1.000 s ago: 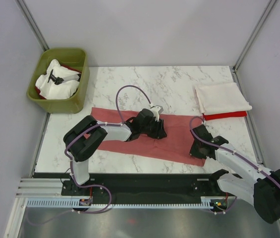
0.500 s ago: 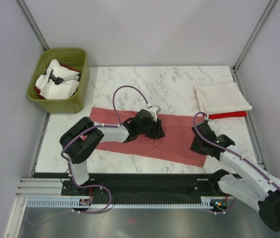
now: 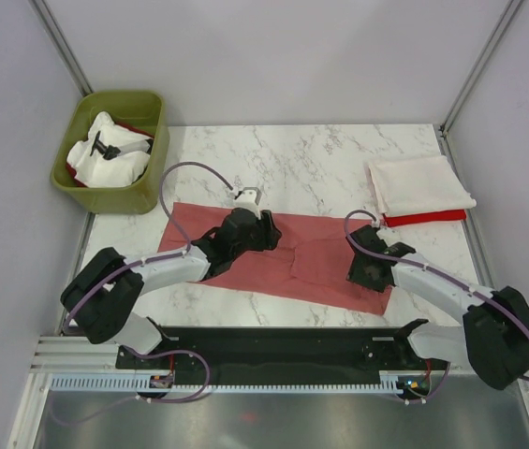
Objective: Fold and stack the t-shirts
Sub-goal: Fold the tshirt
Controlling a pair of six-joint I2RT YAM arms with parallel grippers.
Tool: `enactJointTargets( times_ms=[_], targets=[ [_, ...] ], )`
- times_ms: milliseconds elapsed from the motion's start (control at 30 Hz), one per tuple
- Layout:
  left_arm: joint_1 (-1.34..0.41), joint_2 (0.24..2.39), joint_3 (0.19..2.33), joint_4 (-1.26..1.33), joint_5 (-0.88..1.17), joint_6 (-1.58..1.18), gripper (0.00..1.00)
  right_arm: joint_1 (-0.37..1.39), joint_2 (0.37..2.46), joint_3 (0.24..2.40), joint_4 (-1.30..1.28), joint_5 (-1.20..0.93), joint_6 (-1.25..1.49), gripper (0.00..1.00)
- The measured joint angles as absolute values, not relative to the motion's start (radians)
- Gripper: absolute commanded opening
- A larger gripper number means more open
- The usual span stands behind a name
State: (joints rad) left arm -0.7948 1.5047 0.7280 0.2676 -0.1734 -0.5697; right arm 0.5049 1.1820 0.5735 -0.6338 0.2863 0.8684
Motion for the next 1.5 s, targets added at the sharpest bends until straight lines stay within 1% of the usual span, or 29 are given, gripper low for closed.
enactJointTargets(
  times_ms=[200,333,433,633,800,833,900,933,967,1100,1200,1300,1467,1500],
  targets=[
    [-0.635,1.462,0.654,0.255,-0.170,-0.640,0.61,0.507,1.335,0.647,-0.578,0.318,0.852,0.54],
    [-0.512,1.456,0.623,0.240,-0.144,-0.685,0.61,0.507,1.507,0.789,-0.537,0.328,0.833,0.51],
    [-0.491,1.414,0.579,0.235,-0.148,-0.702,0.61,0.507,1.654,0.932,-0.513,0.335,0.812,0.50],
    [-0.495,1.284,0.513,0.237,-0.175,-0.708,0.61,0.502,1.998,1.365,-0.508,0.355,0.725,0.53],
    [-0.496,1.277,0.511,0.249,-0.178,-0.707,0.61,0.454,2.289,1.810,-0.546,0.358,0.660,0.56],
    [-0.497,1.281,0.511,0.250,-0.177,-0.707,0.61,0.434,2.352,1.911,-0.557,0.355,0.650,0.64],
    [-0.501,1.290,0.511,0.251,-0.175,-0.707,0.61,0.387,2.443,2.065,-0.559,0.335,0.635,0.74],
    [-0.504,1.295,0.511,0.252,-0.174,-0.707,0.61,0.361,2.468,2.108,-0.552,0.320,0.625,0.93],
    [-0.509,1.302,0.511,0.254,-0.173,-0.706,0.61,0.334,2.479,2.127,-0.544,0.306,0.613,0.98],
    [-0.532,1.317,0.512,0.263,-0.150,-0.694,0.64,0.261,2.462,2.103,-0.524,0.278,0.523,0.98],
    [-0.545,1.317,0.512,0.279,-0.129,-0.687,0.65,0.251,2.383,1.983,-0.505,0.239,0.483,0.98],
    [-0.552,1.321,0.513,0.292,-0.121,-0.677,0.65,0.269,2.235,1.787,-0.452,0.186,0.471,0.98],
    [-0.564,1.374,0.538,0.285,-0.120,-0.664,0.65,0.297,1.991,1.531,-0.352,0.126,0.533,0.98],
    [-0.568,1.380,0.539,0.284,-0.120,-0.662,0.65,0.298,1.956,1.492,-0.327,0.115,0.552,0.96]
  ],
)
